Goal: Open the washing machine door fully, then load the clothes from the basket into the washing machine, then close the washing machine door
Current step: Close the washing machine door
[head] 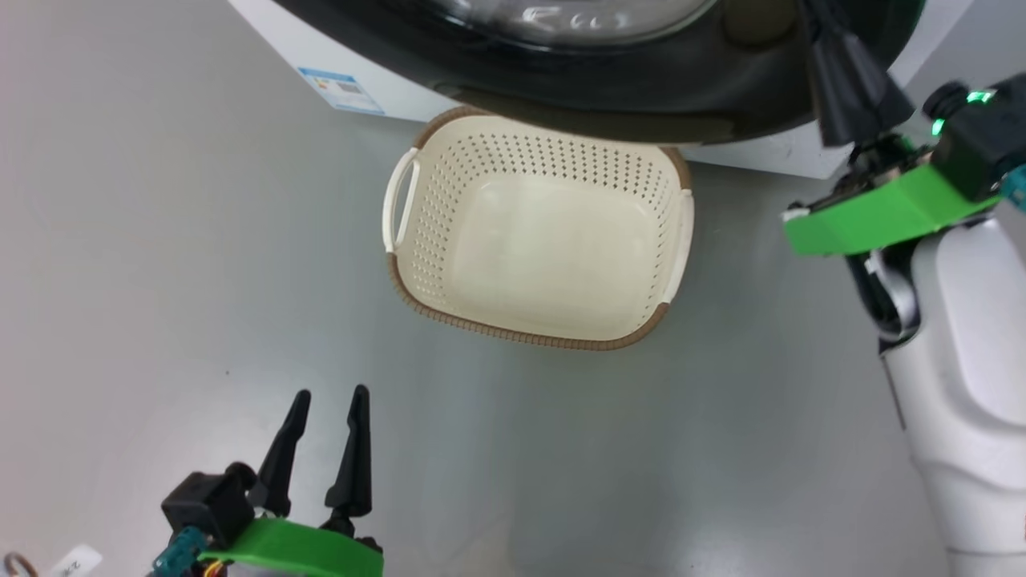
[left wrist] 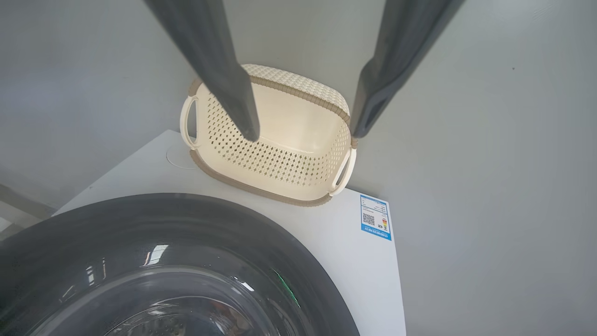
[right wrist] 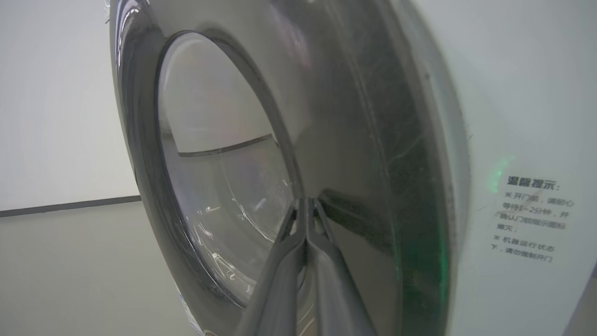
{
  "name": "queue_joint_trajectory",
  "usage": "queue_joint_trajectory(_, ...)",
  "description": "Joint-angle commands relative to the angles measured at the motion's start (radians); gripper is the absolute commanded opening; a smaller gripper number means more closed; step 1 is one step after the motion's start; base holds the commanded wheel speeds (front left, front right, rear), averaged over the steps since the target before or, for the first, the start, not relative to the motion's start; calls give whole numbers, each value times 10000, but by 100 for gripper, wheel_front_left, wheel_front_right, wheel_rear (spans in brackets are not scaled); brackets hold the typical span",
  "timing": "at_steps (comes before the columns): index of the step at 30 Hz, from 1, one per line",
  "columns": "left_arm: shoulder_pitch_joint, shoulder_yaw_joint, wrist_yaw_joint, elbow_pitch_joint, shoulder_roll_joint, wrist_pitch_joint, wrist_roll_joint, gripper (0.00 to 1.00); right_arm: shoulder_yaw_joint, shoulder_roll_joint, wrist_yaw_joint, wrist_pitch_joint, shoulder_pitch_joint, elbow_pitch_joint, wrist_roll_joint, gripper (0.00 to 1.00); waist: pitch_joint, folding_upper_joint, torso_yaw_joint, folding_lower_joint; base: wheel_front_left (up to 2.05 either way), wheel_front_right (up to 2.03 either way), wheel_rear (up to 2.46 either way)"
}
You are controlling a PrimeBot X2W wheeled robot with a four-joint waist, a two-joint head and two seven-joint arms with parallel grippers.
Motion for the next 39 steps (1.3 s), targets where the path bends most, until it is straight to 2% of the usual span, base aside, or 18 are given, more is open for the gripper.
queue_joint_trajectory(1, -276, 231, 20, -277, 129, -65, -81, 100, 150, -73, 14, -44, -431, -133, -142, 0, 257, 0, 259, 0, 0, 0, 0)
queue_joint_trajectory(9, -435, -7, 77, -380, 129, -65, -203, 100, -37, -852, 14, -44, -1953, 559, -479, 0, 511, 0, 539, 0, 0, 0, 0)
queue_joint_trajectory(15, -538, -270, 121, -471, 129, -65, -307, 100, -1357, -854, 14, -44, -2726, 1107, -649, 0, 545, 0, 659, 0, 0, 0, 0)
queue_joint_trajectory(21, -521, -80, 171, -530, 129, -65, -249, 100, -1521, -675, 14, -44, -2370, 983, -783, 0, 316, 0, 439, 0, 0, 0, 0)
queue_joint_trajectory(26, -501, 331, 124, -570, 129, -65, -11, 100, -1247, -396, 14, -44, -1298, 489, -636, 0, -195, 0, 14, 0, 0, 0, 0)
queue_joint_trajectory(28, -453, 530, 32, -523, 129, -65, 32, 100, -1050, -244, 14, -44, -693, 257, -463, 17, -492, 0, -218, 0, 0, 0, 0)
queue_joint_trajectory(30, -372, 762, -75, -454, 129, -65, 94, 100, -808, -116, 14, -44, -34, 9, -254, 43, -830, 0, -488, 0, 0, 0, 0)
queue_joint_trajectory(31, -323, 927, -125, -446, 129, -65, 132, 100, -734, -29, 14, -44, 306, -146, -160, 49, -1007, 0, -637, 0, 0, 0, 0)
queue_joint_trajectory(32, -261, 1081, -181, -428, 129, -65, 246, 100, -639, 50, 14, -44, 661, -302, -82, 73, -1191, 0, -791, 0, 0, 0, 0)
queue_joint_trajectory(33, -173, 1219, -226, -372, 129, -65, 294, 100, -562, 123, 14, -44, 1019, -455, -18, 89, -1383, 0, -945, 0, 0, 0, 0)
queue_joint_trajectory(34, -74, 1349, -258, -287, 129, -65, 318, 100, -525, 199, 14, -44, 1377, -589, 32, 100, -1581, 0, -1097, 0, 0, 0, 0)
queue_joint_trajectory(39, 401, 1778, -564, 244, 129, -65, 543, 100, -446, 499, 14, -44, 3071, -1043, 54, 100, -2583, 0, -1808, 0, 0, 0, 0)
